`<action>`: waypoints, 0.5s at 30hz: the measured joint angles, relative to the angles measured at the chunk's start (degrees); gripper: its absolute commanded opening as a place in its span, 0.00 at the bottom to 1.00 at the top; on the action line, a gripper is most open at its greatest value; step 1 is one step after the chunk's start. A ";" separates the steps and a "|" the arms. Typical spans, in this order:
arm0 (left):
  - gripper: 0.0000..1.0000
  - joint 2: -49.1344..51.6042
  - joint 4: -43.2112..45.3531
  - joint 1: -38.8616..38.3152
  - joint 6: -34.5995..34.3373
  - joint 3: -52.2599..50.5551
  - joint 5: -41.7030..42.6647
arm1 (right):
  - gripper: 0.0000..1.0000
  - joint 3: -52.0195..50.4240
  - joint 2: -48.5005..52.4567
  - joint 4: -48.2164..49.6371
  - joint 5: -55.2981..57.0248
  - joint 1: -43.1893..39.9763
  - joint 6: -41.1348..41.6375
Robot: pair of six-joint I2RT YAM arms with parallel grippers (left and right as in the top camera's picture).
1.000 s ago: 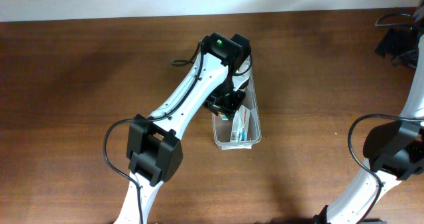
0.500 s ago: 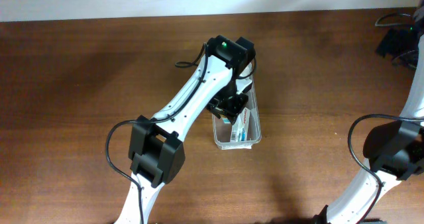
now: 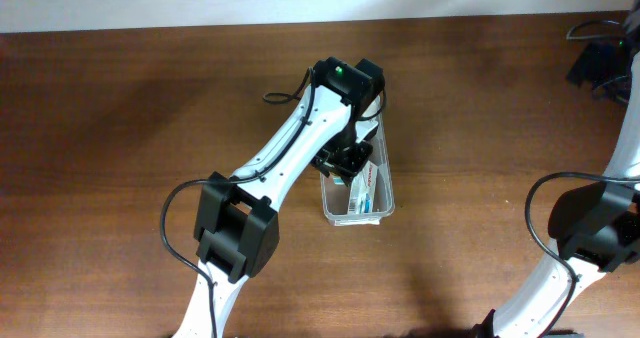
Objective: Pack container
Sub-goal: 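Lower the amber bottle into the container's middle and release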
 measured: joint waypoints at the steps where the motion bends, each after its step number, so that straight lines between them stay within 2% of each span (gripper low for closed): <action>1: 0.41 0.07 0.04 0.00 0.00 0.00 -0.04 | 0.98 0.00 0.00 0.00 0.00 0.00 0.00; 15: 0.42 2.64 1.49 0.00 0.00 -0.87 -0.44 | 0.98 0.00 0.00 0.00 0.00 0.00 0.00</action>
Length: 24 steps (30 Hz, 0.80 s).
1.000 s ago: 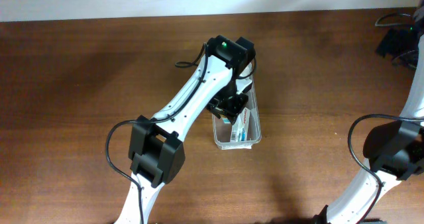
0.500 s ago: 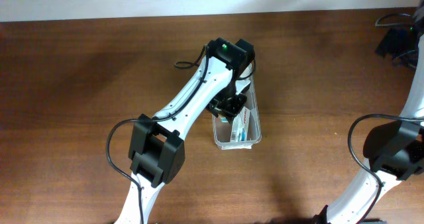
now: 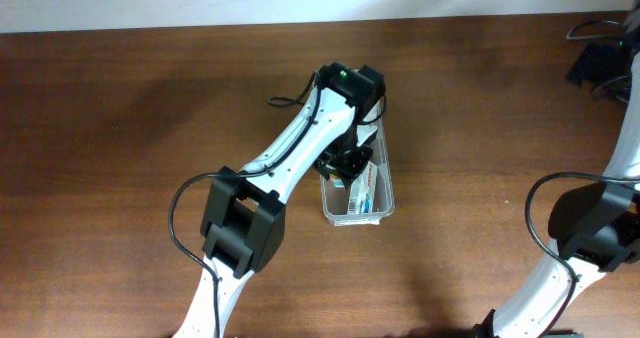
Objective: Pack container
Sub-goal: 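Lower the amber bottle into the container's middle and release, then raise the left gripper and retract it to the left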
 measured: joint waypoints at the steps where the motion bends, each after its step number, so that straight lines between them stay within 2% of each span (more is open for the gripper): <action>1: 0.42 0.00 0.15 0.00 0.00 -0.31 0.02 | 0.98 0.00 0.00 0.00 0.00 0.00 0.02; 4: 0.42 0.00 0.20 0.00 0.00 -0.83 0.02 | 0.98 0.00 0.00 0.02 0.00 0.00 0.00; 5: 0.48 0.00 0.17 -0.02 0.00 -0.98 0.04 | 0.98 0.00 0.00 0.00 0.00 0.00 0.02; 7: 0.51 0.00 0.13 0.00 0.09 -1.03 0.02 | 0.98 0.00 0.00 0.00 0.00 0.00 0.02; 24: 0.50 0.00 0.07 0.11 -0.02 -1.05 -0.17 | 0.98 0.00 0.00 0.00 0.00 0.00 0.04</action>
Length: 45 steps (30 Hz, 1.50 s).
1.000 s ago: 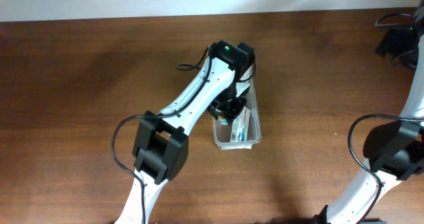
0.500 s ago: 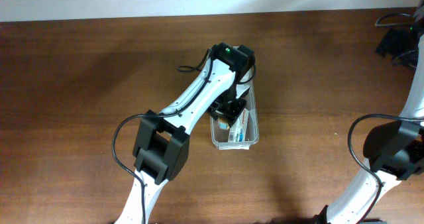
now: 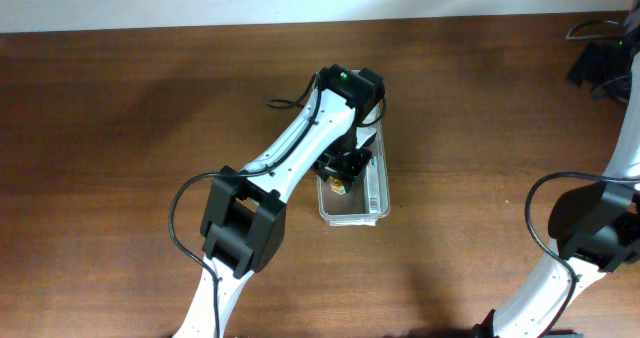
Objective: Pack container
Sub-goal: 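Raise the left gripper and retract it to the left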
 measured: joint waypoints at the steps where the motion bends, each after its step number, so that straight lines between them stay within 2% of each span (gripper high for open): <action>1: 0.50 0.00 0.00 0.07 0.00 0.00 0.00 | 0.98 0.00 0.00 0.00 0.00 0.00 -0.02; 9: 0.49 0.00 -1.33 0.85 0.00 3.72 -0.02 | 0.98 0.00 0.00 0.00 0.00 0.00 -0.04; 21: 0.51 -0.04 -6.38 5.01 0.00 25.46 -0.02 | 0.98 0.00 0.00 0.00 0.00 0.00 -0.02; 25: 0.63 -0.96 -6.38 8.55 -0.07 26.91 -0.79 | 0.98 0.00 0.00 0.00 0.00 0.00 -0.02; 27: 0.81 -1.90 -6.38 11.08 -0.07 26.91 -1.95 | 0.98 0.00 0.00 0.00 0.00 0.00 -0.04; 28: 0.94 -2.43 -6.38 12.15 -0.09 26.91 -2.56 | 0.98 0.00 0.00 0.00 0.00 0.00 -0.07; 29: 0.99 -2.97 -6.38 13.03 0.24 26.91 -3.08 | 0.98 0.00 0.00 0.00 0.00 0.00 -0.02; 38: 0.99 -14.75 -6.16 26.71 0.00 25.14 -9.38 | 0.98 0.00 0.00 0.00 -0.02 0.00 -0.04; 45: 0.99 -22.40 -6.51 36.26 -0.02 9.40 -10.45 | 0.98 0.00 0.00 0.00 0.00 0.00 0.00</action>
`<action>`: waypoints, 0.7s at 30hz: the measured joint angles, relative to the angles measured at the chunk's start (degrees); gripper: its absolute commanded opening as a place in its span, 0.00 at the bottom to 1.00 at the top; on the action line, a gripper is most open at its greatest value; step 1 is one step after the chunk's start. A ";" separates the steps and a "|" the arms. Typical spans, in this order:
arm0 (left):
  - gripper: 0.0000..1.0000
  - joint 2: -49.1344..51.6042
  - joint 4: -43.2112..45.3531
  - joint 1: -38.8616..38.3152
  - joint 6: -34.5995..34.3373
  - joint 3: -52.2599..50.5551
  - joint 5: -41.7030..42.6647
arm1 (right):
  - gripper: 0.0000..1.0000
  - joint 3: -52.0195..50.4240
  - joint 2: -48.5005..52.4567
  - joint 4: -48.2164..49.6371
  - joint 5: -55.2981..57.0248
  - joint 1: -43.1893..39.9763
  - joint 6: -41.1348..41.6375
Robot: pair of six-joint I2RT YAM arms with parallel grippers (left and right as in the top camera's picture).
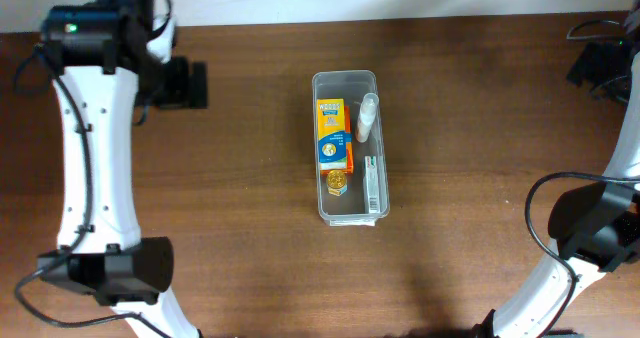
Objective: Pack container
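Note:
A clear rectangular container [345,75] sits mid-table in the overhead view. It holds a yellow and orange box [331,128] along its left side. A small white bottle [367,116] lies at its back right, a round gold item [337,181] at the front left, and a thin white strip [372,183] along the right wall. My left gripper [200,84] hangs far to the left near the table's back edge, well away from the container; its jaws are too dark to read. Only part of the right arm [590,228] shows, at the right edge, with its gripper out of view.
The left arm's white links [95,158] run down the left side of the table. Dark equipment with cables [600,63] sits at the back right corner. The table's back edge meets a white wall.
My left gripper was down inside the container over its contents. It is now far to the left and back, and the box, bottle, gold item and strip lie uncovered.
At first my left gripper was low in the middle of the container, above a white and blue pack. It stayed there through the two later moments, while the container sat slightly further left and the gold item showed. Now the arm is withdrawn and the container stands alone.

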 measured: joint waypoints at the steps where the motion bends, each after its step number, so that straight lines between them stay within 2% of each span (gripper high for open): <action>1: 0.99 -0.04 0.00 0.98 0.02 -1.64 0.42 | 0.98 0.00 0.00 0.00 0.00 0.00 -0.04; 6: 1.00 -0.02 0.00 2.54 0.00 -7.26 3.63 | 0.98 0.00 0.00 0.00 0.00 0.00 0.00; 21: 1.00 -0.02 0.04 2.38 0.02 -7.85 5.40 | 0.98 0.00 0.00 0.00 0.00 0.00 0.02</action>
